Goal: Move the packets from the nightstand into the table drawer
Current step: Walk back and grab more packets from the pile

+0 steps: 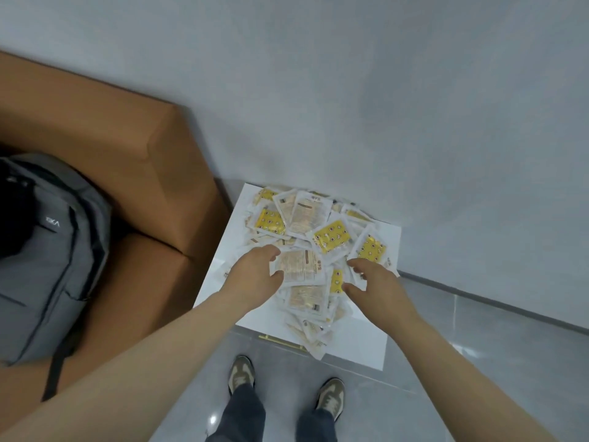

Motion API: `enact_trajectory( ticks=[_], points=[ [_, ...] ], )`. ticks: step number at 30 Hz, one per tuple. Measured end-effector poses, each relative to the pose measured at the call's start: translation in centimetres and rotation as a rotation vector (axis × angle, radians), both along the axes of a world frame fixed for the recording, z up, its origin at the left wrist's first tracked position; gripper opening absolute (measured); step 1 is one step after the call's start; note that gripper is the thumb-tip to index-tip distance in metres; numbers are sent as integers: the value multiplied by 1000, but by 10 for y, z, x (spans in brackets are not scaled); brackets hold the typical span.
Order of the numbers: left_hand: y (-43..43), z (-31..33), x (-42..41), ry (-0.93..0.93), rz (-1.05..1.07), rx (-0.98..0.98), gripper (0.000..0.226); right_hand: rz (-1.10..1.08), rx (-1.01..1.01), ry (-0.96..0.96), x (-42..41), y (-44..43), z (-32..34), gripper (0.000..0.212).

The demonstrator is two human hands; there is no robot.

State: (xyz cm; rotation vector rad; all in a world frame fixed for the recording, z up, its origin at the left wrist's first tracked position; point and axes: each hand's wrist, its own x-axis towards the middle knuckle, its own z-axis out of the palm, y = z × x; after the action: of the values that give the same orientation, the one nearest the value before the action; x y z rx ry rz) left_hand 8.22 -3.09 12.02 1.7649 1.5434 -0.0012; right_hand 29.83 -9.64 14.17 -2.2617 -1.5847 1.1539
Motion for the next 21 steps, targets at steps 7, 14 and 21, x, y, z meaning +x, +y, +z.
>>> enact_trajectory(
  ticks=[7, 14, 21],
  points=[
    [2, -49, 13, 73, -32, -2, 50, -1, -72, -2, -11, -3, -54, 48],
    [4, -82, 15, 147, -114, 4, 57, -12, -120, -20, -20, -8, -90, 51],
    [8, -111, 20, 145, -200, 37, 75, -39, -83, -33, -21, -12, -110, 52]
  ],
)
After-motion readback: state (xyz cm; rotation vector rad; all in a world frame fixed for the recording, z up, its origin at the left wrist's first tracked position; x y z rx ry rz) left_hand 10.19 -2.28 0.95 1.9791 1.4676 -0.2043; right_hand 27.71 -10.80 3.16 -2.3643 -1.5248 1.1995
